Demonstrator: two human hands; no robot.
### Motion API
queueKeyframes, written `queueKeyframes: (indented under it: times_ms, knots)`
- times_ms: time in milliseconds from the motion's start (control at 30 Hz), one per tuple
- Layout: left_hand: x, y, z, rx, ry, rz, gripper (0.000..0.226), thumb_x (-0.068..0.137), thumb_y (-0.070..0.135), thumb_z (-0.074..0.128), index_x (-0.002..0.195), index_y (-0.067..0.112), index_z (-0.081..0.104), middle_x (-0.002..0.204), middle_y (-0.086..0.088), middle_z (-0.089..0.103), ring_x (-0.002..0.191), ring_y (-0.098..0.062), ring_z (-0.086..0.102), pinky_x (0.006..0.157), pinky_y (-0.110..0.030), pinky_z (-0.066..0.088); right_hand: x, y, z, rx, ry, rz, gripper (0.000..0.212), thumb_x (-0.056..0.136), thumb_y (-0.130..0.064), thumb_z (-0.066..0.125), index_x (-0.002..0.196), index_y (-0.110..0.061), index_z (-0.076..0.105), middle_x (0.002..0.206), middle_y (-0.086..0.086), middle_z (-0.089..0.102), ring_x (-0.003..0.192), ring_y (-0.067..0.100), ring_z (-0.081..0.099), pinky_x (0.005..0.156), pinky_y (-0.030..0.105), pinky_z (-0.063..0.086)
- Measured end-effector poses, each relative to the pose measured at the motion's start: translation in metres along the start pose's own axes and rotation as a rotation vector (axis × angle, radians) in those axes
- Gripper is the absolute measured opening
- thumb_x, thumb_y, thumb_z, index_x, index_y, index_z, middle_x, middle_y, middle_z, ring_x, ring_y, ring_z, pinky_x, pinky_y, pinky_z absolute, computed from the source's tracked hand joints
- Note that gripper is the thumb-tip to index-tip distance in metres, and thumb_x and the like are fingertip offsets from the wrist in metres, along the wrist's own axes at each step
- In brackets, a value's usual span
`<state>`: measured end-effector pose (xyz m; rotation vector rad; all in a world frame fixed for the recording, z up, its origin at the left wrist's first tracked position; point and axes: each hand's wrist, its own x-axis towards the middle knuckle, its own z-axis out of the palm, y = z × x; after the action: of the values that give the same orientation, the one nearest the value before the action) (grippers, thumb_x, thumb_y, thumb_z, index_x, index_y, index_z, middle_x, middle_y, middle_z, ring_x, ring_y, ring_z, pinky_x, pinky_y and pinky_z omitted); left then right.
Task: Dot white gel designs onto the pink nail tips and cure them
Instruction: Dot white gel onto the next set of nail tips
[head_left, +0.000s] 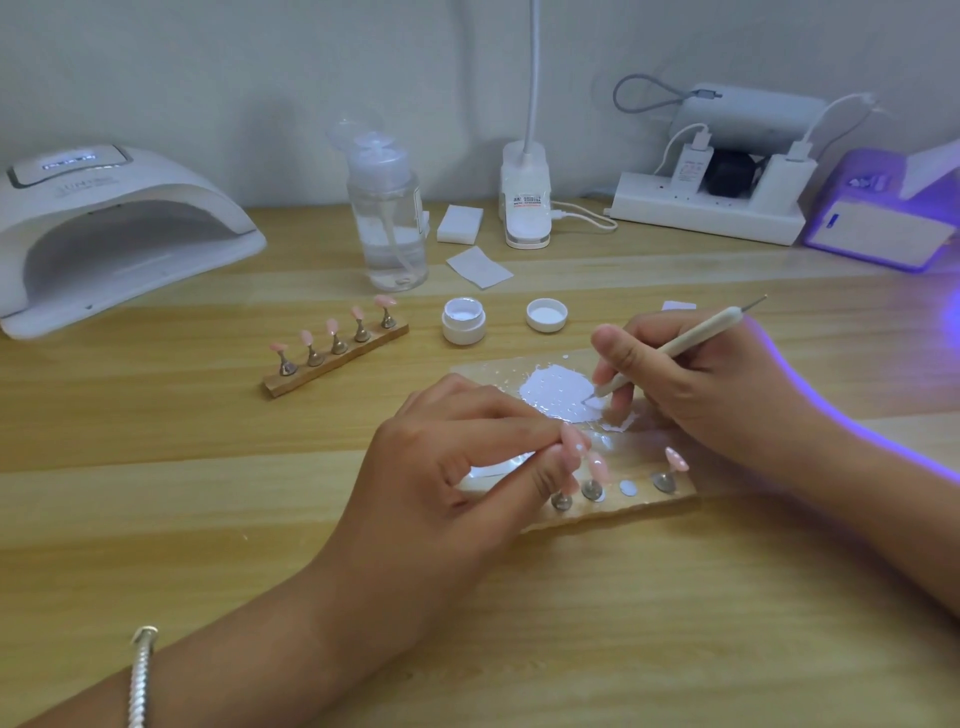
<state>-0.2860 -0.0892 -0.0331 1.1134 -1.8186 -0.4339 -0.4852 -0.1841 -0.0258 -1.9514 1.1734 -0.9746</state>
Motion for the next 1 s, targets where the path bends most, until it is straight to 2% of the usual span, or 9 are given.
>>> queueKeyframes:
  times_ms: [133, 233, 400, 500, 700, 833, 1000]
  knots:
    - [0.000, 0.001, 0.000, 0.002, -0.002, 0.003, 0.014, 0.091, 0.034, 0.063, 0.089, 0.037, 0.077, 0.093, 0.020, 0.072, 0.090, -0.015, 0.063, 0.081, -0.037, 0.048, 0.000, 0.000, 0.000, 0.015, 0.023, 0.009, 0.038, 0.089, -0.052, 0.058, 0.070, -0.023, 0.072, 0.061, -0.002, 0.068, 0.053, 0.005, 0.066, 0.050, 0.012, 0.048]
    - [0.000, 0.001, 0.000, 0.003, -0.005, -0.006, 0.015, 0.091, 0.034, 0.063, 0.086, 0.034, 0.077, 0.092, 0.020, 0.072, 0.091, -0.013, 0.063, 0.082, -0.035, 0.048, -0.003, -0.005, -0.001, 0.034, 0.067, -0.022, 0.039, 0.090, -0.053, 0.058, 0.069, -0.022, 0.072, 0.061, -0.002, 0.068, 0.051, 0.006, 0.060, 0.051, 0.014, 0.046]
    - [0.000, 0.002, -0.001, 0.001, -0.013, -0.018, 0.017, 0.090, 0.034, 0.063, 0.082, 0.032, 0.077, 0.091, 0.019, 0.072, 0.093, -0.012, 0.063, 0.083, -0.033, 0.047, -0.010, -0.028, -0.002, 0.237, 0.181, -0.143, 0.038, 0.086, -0.041, 0.074, 0.065, -0.010, 0.066, 0.051, -0.003, 0.060, 0.044, 0.007, 0.053, 0.048, 0.013, 0.041]
    - [0.001, 0.004, -0.001, -0.002, -0.018, -0.015, 0.013, 0.091, 0.034, 0.065, 0.084, 0.035, 0.077, 0.090, 0.019, 0.072, 0.092, -0.013, 0.063, 0.083, -0.031, 0.046, -0.017, -0.039, 0.000, 0.288, 0.193, -0.210, 0.039, 0.086, -0.037, 0.071, 0.062, -0.009, 0.058, 0.050, 0.006, 0.051, 0.042, 0.015, 0.045, 0.045, 0.022, 0.038]
    - [0.001, 0.005, -0.001, -0.014, -0.016, -0.001, 0.010, 0.090, 0.030, 0.070, 0.087, 0.037, 0.076, 0.089, 0.017, 0.072, 0.091, -0.014, 0.063, 0.081, -0.030, 0.046, -0.027, -0.052, 0.005, 0.368, 0.157, -0.224, 0.042, 0.089, -0.041, 0.066, 0.060, -0.011, 0.059, 0.047, -0.002, 0.054, 0.039, 0.021, 0.055, 0.043, 0.028, 0.044]
    - [0.001, 0.004, -0.002, -0.010, -0.022, 0.008, 0.013, 0.090, 0.031, 0.064, 0.088, 0.036, 0.076, 0.091, 0.018, 0.072, 0.091, -0.014, 0.062, 0.082, -0.028, 0.045, -0.031, -0.051, 0.011, 0.373, 0.124, -0.225, 0.041, 0.087, -0.036, 0.067, 0.062, -0.006, 0.058, 0.048, 0.002, 0.057, 0.041, 0.019, 0.058, 0.045, 0.025, 0.045]
    - [0.001, 0.005, -0.002, 0.000, -0.032, 0.014, 0.010, 0.091, 0.031, 0.069, 0.087, 0.031, 0.077, 0.088, 0.017, 0.071, 0.089, -0.014, 0.061, 0.080, -0.028, 0.045, -0.035, -0.051, 0.016, 0.378, 0.086, -0.235, 0.036, 0.089, -0.031, 0.064, 0.062, -0.008, 0.059, 0.050, -0.005, 0.061, 0.041, 0.015, 0.058, 0.046, 0.015, 0.043]
